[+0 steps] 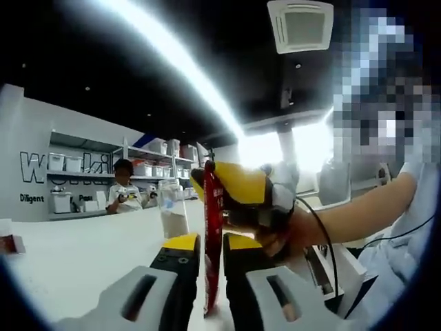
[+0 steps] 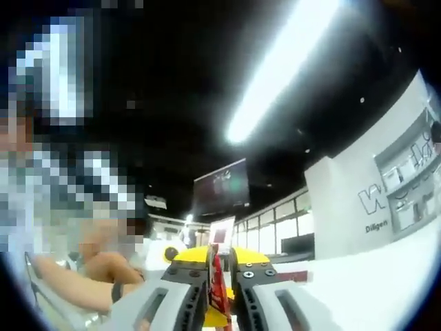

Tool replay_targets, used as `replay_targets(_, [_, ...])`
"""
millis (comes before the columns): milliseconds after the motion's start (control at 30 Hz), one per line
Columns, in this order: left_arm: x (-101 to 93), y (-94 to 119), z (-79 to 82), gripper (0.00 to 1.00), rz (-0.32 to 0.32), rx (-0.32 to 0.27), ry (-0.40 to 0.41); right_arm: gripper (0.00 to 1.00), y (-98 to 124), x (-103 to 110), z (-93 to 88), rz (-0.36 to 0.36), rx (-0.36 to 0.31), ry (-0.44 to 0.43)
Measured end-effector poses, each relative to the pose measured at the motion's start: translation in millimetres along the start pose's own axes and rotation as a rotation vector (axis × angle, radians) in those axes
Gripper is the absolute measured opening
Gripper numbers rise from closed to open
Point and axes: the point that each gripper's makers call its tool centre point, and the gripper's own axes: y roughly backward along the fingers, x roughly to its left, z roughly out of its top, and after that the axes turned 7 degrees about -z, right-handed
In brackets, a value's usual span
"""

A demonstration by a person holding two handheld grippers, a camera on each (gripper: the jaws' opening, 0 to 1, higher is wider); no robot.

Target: Tear open the coffee pouch, take out the coffee, and pour the coffee from the pouch into the cup

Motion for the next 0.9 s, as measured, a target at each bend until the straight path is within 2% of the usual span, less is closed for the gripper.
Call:
replay_targets(267, [0.0,-0.7,0.1,0.11,-0.009,-0.001,-0.003,0.05,-1.8,-2.1,1.7,0.021,-0.011,0.004])
replay_targets(400, [2.7,0.7,-0.6,0.12,0.008,0.005,-0.006,0.13,-2.5,-4.4,-1.8,0.007,0.013,-0.008])
replay_targets(500, [6.9,1.3,0.8,0.18,0.021,-0.004,-0.004,0.06,-2.4,-2.9,-5.9,0.013,0.03,0.026])
replay_targets(633, [8.1,1.6,-1.2,0.21,0.034,0.007,-0.01,0.05,-2.3,-2.3,-6.3,0.014,0.029,0.05])
replay_targets(900, [6.8,2.4,-0.7,0.14,0.028,0.0,-0.009,0.07,-1.3,3.6,-8.1,0.023,0.039,0.052])
